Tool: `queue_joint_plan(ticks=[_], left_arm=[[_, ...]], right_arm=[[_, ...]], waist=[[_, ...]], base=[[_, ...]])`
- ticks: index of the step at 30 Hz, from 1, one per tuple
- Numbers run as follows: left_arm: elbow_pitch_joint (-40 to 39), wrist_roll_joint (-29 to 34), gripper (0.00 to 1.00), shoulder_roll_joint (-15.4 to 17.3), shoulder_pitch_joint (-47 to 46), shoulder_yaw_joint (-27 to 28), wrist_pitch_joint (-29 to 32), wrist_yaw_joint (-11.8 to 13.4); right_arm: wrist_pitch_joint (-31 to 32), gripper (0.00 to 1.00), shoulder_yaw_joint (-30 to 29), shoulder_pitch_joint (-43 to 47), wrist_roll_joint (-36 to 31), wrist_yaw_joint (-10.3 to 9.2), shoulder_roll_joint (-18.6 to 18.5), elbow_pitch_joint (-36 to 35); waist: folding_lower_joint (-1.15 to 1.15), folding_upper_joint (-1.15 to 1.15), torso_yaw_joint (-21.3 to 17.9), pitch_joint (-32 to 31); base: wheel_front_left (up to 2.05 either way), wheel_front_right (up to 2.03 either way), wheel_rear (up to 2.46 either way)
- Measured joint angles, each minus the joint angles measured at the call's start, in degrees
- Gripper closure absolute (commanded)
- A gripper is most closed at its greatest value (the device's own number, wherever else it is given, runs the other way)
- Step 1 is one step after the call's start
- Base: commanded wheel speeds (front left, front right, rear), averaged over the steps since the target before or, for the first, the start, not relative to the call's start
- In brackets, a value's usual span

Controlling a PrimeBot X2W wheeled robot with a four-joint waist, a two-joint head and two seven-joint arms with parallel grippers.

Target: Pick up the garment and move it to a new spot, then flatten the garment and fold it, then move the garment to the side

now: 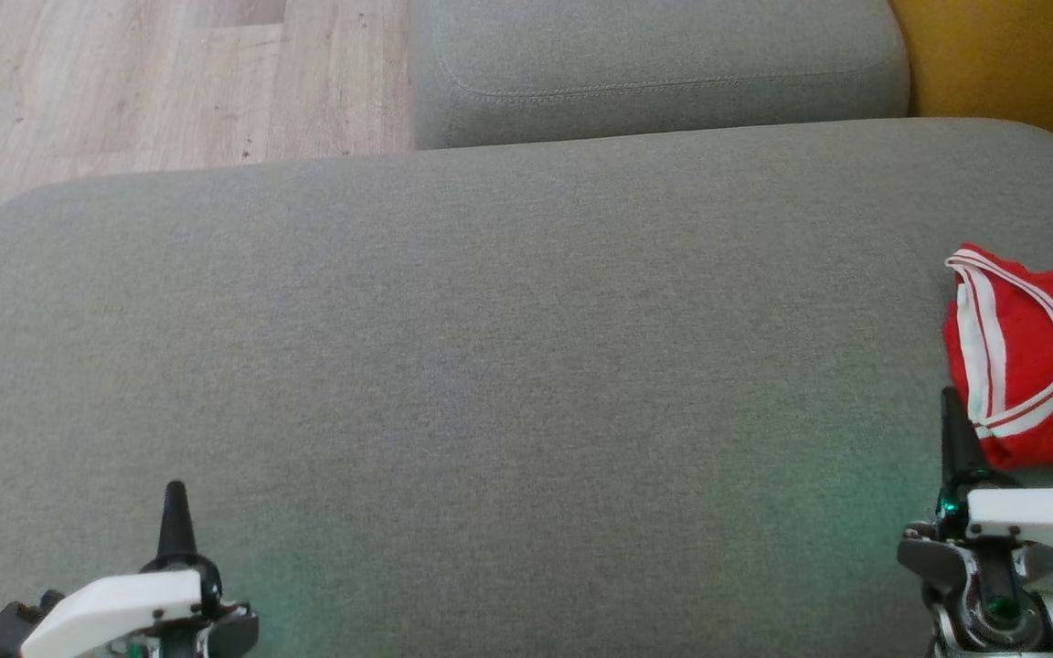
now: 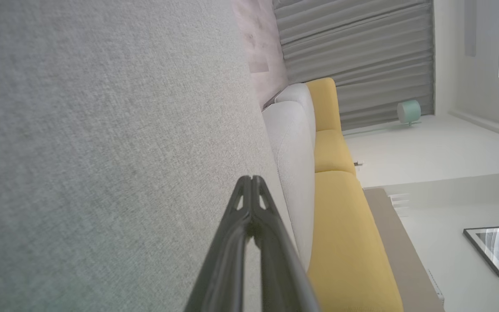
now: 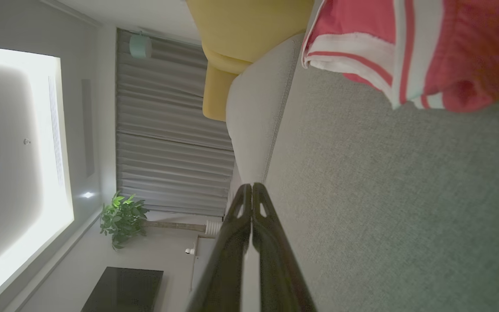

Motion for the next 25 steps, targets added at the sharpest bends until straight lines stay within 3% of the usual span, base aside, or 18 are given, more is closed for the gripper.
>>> queue_joint_plan(ticks=[20,25], left_arm=[[-1.4,-13.1,1.0,0.0,-1.4,1.5,3.5,-1.5],[-1.6,-13.9,1.0,0.0,-2.1,1.6,3.5,-2.0]], right_arm=[[3.3,1.0,-2.3,0.0,13.1,0.0,0.0,-3.1],[3.5,1.0,-2.4,0.0,14.0,0.0,0.0,-3.4]], waist=[[0.0,0.0,0.1,0.3],[0.0,0.0,0.1,0.3]], base=[[0.0,0.0,0.0],[0.0,0.0,0.0]])
